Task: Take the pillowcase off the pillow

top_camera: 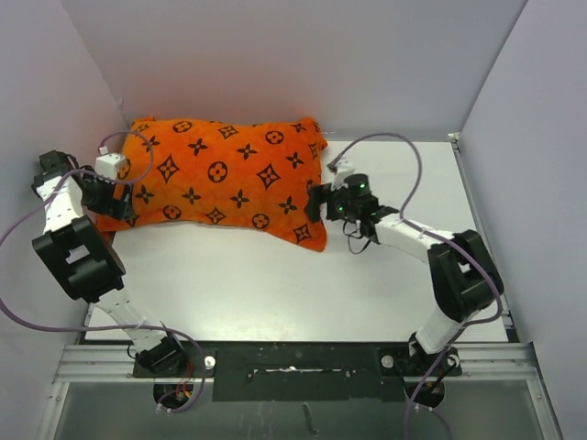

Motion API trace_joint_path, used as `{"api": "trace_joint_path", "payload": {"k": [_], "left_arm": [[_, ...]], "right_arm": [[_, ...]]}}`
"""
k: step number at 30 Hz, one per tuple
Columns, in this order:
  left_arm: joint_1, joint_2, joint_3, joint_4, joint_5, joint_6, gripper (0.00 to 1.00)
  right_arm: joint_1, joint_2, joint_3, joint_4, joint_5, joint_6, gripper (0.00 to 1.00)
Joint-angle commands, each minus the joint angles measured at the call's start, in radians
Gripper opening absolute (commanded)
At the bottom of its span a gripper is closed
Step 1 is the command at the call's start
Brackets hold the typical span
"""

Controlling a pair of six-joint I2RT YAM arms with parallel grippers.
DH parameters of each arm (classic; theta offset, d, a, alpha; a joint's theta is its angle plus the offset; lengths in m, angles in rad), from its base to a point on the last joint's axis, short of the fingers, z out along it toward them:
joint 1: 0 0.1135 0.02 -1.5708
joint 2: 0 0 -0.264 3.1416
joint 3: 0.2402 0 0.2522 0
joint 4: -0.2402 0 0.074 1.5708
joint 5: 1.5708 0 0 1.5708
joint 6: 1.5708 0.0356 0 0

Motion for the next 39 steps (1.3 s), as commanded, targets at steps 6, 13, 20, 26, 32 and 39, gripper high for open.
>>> {"api": "trace_joint_path", "payload": {"k": [6, 13, 20, 26, 32, 39], "left_arm": [[-0.041, 0.043, -0.036, 0.059, -0.001, 0.085, 0.98], [-0.140, 0.024, -0.141, 0.119, 0.014, 0.054, 0.74], [-0.225, -0.055, -0.244, 0.166, 0.041, 0.007, 0.21], [-0.304, -0.150, -0.320, 0.167, 0.051, -0.002, 0.00], [-0.346, -0.226, -0.325, 0.064, 0.124, -0.002, 0.11], [-0.318, -0.270, -0.252, -0.172, 0.168, 0.077, 0.98]], "right_arm": [[0.218, 0.168, 0.133, -0.105, 0.143, -0.137, 0.98], [0.253, 0.247, 0.184, -0.151, 0.217, -0.098, 0.73], [0.205, 0.163, 0.136, -0.191, 0.328, -0.041, 0.19], [0.040, -0.006, -0.005, -0.223, 0.346, 0.050, 0.00], [-0.205, -0.202, -0.128, -0.304, 0.360, 0.139, 0.00], [-0.301, -0.307, -0.149, -0.445, 0.437, 0.166, 0.00]]}}
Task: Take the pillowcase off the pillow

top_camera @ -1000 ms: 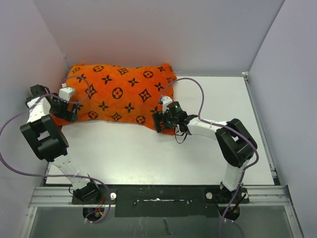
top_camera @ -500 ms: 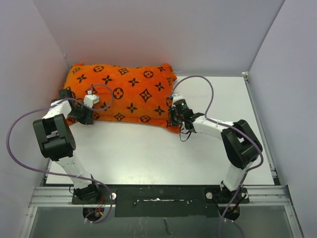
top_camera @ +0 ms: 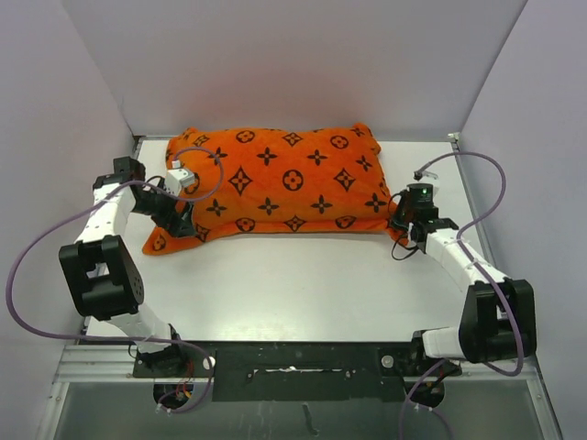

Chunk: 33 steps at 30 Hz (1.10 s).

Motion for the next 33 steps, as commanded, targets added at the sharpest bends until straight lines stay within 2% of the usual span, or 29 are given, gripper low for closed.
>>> {"api": "trace_joint_path", "payload": {"k": [1, 9, 12, 16, 19, 24, 29, 31, 33], "left_arm": [[0.042, -0.079, 0.035, -0.103, 0.024, 0.061, 0.98], [0.045, -0.071, -0.109, 0.035, -0.014, 0.080, 0.98], [0.045, -0.010, -0.108, 0.172, -0.049, 0.009, 0.98], [0.049, 0.071, -0.035, 0.286, -0.104, -0.055, 0.98], [0.052, 0.081, 0.006, 0.273, -0.048, -0.027, 0.98], [0.039, 0.079, -0.060, 0.296, 0.055, 0.046, 0.98], [0.033, 0.217, -0.001, 0.184, 0.083, 0.060, 0.98], [0.047, 0.263, 0.001, 0.222, 0.076, 0.028, 0.98], [0.059, 0.264, -0.031, 0.328, 0.042, -0.026, 0.96]], "right_arm": [[-0.016, -0.075, -0.012, -0.105, 0.133, 0.032, 0.00], [-0.008, -0.117, -0.074, -0.129, 0.133, 0.052, 0.00], [-0.007, -0.119, -0.070, -0.135, 0.125, 0.051, 0.00], [-0.008, -0.125, -0.052, -0.147, 0.108, 0.034, 0.00], [-0.009, -0.135, -0.046, -0.151, 0.094, 0.023, 0.00], [-0.011, -0.137, -0.035, -0.153, 0.065, 0.025, 0.00], [-0.010, -0.147, -0.017, -0.169, 0.046, 0.016, 0.00], [-0.010, -0.155, -0.013, -0.174, 0.042, 0.007, 0.00], [-0.011, -0.162, -0.012, -0.180, 0.039, 0.002, 0.00]]}}
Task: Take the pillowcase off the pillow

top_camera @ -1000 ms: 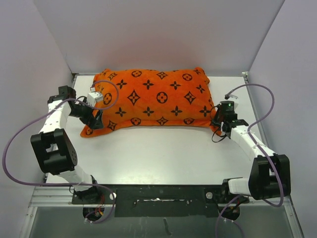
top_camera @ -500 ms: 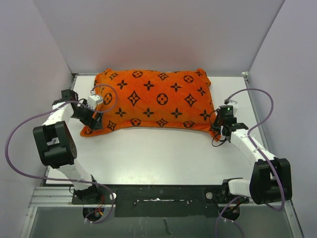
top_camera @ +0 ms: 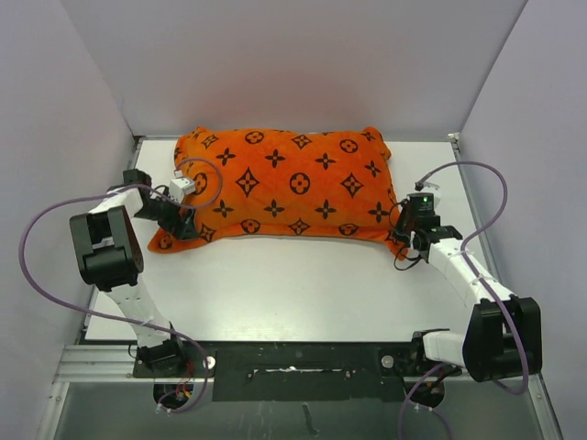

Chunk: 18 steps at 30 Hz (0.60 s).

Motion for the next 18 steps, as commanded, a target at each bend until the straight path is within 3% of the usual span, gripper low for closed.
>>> {"api": "trace_joint_path", "payload": {"k": [1, 4, 8, 9, 10, 14, 18], "left_arm": [[0.025, 0.038, -0.032, 0.148, 0.004, -0.070, 0.92], [0.028, -0.010, -0.092, 0.253, 0.006, -0.126, 0.69], [0.020, -0.106, -0.136, 0.239, 0.075, -0.158, 0.23], [0.019, -0.134, -0.150, 0.230, 0.081, -0.170, 0.07], [0.018, -0.161, -0.165, 0.225, 0.078, -0.181, 0.00], [0.036, -0.243, -0.199, 0.083, 0.068, -0.163, 0.00], [0.113, -0.305, -0.186, -0.145, 0.082, -0.090, 0.00]], "right_arm": [[-0.005, -0.053, 0.045, -0.023, -0.003, -0.025, 0.00], [-0.005, -0.061, 0.044, -0.032, -0.006, -0.028, 0.00], [-0.004, -0.089, 0.036, -0.052, -0.006, -0.031, 0.00], [-0.004, -0.102, 0.034, -0.060, -0.005, -0.032, 0.00], [-0.003, -0.114, 0.029, -0.070, -0.007, -0.021, 0.00], [0.026, -0.176, 0.001, -0.120, -0.021, 0.016, 0.00], [0.146, -0.265, -0.035, -0.211, 0.073, 0.052, 0.00]]}}
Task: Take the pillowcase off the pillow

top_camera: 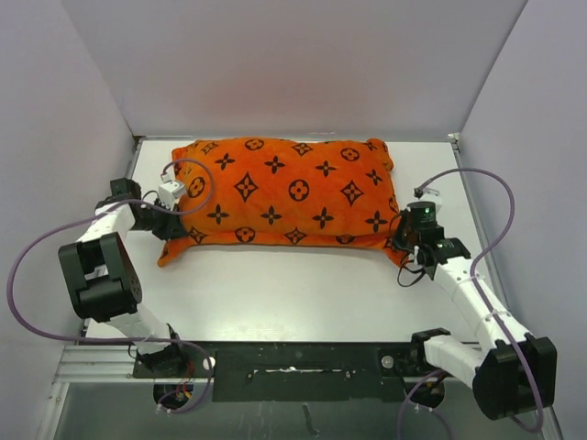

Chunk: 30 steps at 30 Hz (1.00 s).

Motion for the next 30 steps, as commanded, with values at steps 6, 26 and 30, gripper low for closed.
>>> {"api": "trace_joint_path", "payload": {"k": [6, 26, 30], "left_arm": [[0.275, -0.248, 0.161, -0.653, 0.186, 0.279, 0.00], [0.270, -0.544, 0.787, -1.099, 0.341, 0.285, 0.00], [0.185, -0.480, 0.946, -1.066, 0.355, 0.163, 0.00]], "right_arm": [[0.202, -0.344, 0.005, -0.303, 0.179, 0.111, 0.00], [0.203, -0.465, 0.684, -0.647, 0.230, 0.083, 0.00], [0.208, -0.380, 0.741, -0.632, 0.263, 0.077, 0.00]]}}
